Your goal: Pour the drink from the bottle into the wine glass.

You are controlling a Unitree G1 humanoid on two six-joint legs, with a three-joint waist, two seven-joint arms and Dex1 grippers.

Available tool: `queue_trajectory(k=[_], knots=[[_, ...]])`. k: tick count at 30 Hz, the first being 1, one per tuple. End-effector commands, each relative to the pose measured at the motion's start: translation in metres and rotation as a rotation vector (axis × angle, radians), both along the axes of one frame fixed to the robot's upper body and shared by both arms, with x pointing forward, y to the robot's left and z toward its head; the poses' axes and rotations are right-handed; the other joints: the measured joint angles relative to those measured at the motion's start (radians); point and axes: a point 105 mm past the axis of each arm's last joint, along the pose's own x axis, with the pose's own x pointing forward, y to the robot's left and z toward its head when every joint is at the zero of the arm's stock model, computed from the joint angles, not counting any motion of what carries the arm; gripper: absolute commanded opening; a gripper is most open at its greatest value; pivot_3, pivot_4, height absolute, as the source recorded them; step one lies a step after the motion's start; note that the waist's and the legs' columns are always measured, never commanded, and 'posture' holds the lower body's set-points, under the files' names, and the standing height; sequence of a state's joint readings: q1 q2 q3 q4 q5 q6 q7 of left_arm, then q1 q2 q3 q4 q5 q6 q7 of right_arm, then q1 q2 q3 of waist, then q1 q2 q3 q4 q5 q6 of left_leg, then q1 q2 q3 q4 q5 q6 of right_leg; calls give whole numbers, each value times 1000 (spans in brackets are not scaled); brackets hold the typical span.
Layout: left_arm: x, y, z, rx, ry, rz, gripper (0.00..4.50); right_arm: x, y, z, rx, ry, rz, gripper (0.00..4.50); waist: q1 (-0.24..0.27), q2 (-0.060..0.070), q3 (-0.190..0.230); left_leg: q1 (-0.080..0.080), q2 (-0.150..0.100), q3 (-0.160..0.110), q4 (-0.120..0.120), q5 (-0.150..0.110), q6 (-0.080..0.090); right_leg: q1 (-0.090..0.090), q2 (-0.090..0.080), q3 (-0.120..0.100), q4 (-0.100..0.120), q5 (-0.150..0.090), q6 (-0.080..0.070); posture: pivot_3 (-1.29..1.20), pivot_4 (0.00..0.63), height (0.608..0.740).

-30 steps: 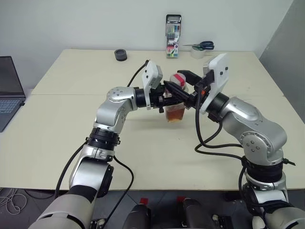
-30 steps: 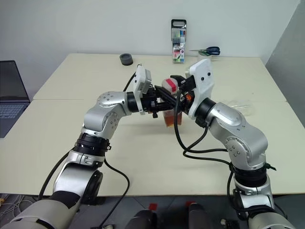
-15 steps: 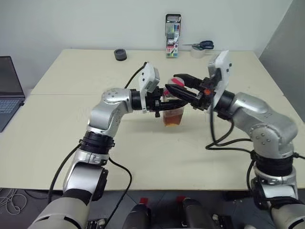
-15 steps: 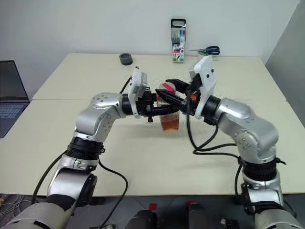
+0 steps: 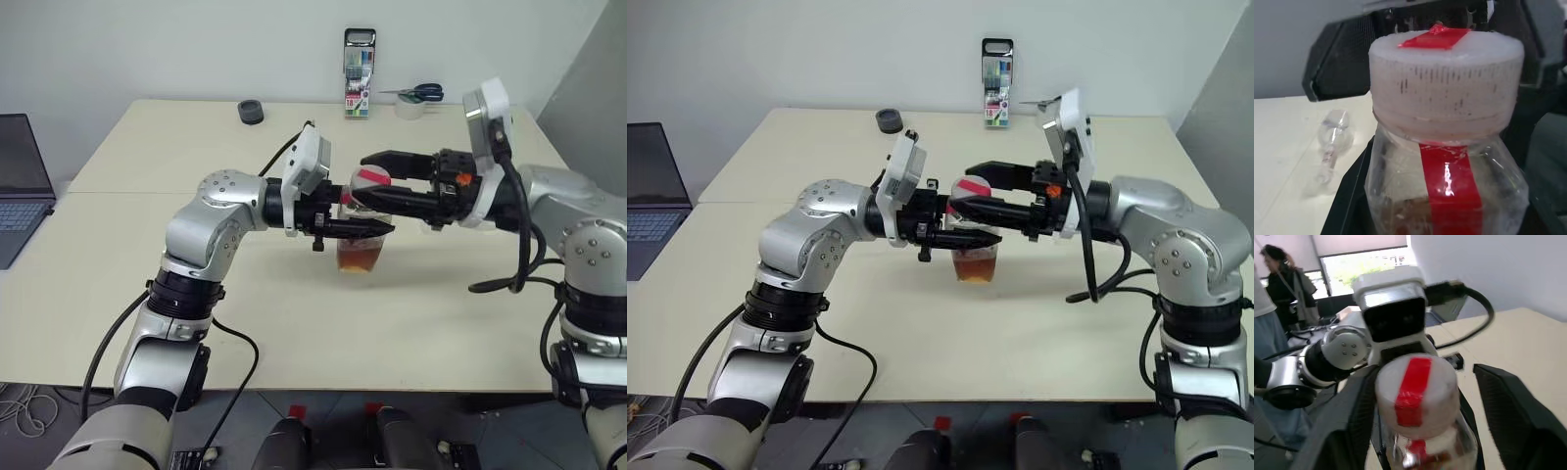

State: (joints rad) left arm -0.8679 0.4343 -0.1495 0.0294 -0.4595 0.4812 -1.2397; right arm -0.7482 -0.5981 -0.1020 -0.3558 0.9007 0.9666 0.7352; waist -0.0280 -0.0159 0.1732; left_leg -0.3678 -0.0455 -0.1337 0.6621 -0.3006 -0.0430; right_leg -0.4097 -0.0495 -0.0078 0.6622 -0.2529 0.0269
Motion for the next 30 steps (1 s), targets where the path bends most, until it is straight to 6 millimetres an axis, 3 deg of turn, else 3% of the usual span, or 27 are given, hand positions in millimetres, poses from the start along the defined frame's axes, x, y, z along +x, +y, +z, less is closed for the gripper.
queue_trajectory(k=[1,6,14,30], knots=[[1,3,8,-31,-59,24,1818,-8,-7,8,46,-57,-112,4479,0,0,0,0,0,0,0,0,0,0,0,0,0,0,0,0,150,740],[12,-2,4,-67,-50,87,1818,-13,7,-4,81,-101,-279,4479,-2,0,0,0,1,0,0,0,0,-1,0,0,1,0,0,0,150,740],[19,-9,4,-95,-41,110,1818,-6,17,17,147,-185,-427,4479,-2,0,0,0,0,1,0,0,0,-1,0,1,1,0,0,0,150,740],[23,-9,10,-116,-60,137,1818,-8,27,8,134,-141,-376,4479,-2,0,0,0,0,1,0,0,0,-1,1,1,1,0,0,0,150,740]])
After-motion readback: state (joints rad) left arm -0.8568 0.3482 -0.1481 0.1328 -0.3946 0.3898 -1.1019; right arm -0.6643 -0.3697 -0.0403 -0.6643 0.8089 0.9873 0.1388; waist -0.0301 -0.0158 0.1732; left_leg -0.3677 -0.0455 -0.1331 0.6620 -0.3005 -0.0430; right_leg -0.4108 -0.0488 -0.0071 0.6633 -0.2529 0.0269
